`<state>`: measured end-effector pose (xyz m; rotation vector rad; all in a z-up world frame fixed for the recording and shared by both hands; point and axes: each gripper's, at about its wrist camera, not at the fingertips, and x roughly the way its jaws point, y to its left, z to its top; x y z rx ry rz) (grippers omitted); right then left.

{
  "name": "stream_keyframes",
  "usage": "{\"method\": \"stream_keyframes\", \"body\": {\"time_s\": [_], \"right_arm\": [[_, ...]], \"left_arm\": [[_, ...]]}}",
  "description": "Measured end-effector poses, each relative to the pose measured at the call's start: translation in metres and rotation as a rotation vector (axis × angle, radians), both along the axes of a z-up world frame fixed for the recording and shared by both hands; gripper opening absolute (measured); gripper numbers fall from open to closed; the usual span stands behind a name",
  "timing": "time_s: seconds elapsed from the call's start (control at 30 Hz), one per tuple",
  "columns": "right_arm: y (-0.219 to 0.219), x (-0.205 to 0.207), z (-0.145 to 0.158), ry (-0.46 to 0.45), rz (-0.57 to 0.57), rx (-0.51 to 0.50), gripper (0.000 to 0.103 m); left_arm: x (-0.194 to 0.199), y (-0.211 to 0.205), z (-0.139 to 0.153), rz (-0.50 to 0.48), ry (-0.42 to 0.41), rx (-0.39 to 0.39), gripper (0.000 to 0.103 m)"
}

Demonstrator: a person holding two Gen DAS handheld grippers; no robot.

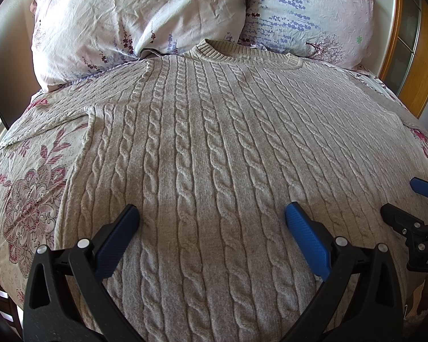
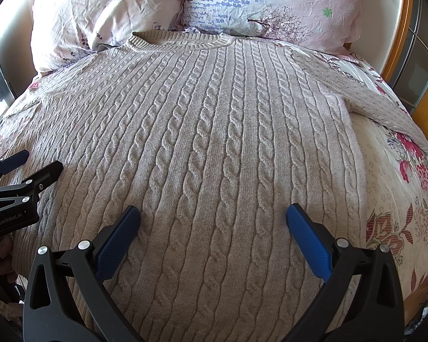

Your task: Fold small clothes

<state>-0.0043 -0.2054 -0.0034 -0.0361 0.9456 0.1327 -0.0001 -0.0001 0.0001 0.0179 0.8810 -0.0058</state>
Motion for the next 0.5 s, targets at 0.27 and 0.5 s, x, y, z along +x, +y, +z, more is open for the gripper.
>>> {"method": "stream_keyframes", "body": {"time_s": [0.27,0.5], "right_arm": [[0.0,-0.001,0.0,-0.007,0.008,0.001,0.102],[-0.031,0.015,0.015,-0.005,0.009,0.059,0.102]], "left_arm": [[0.0,0.0,0.0,0.0,0.0,-0.001,0.101],[0.002,0.0,0.001,-0.009,0.024,0.001,0.101]]}}
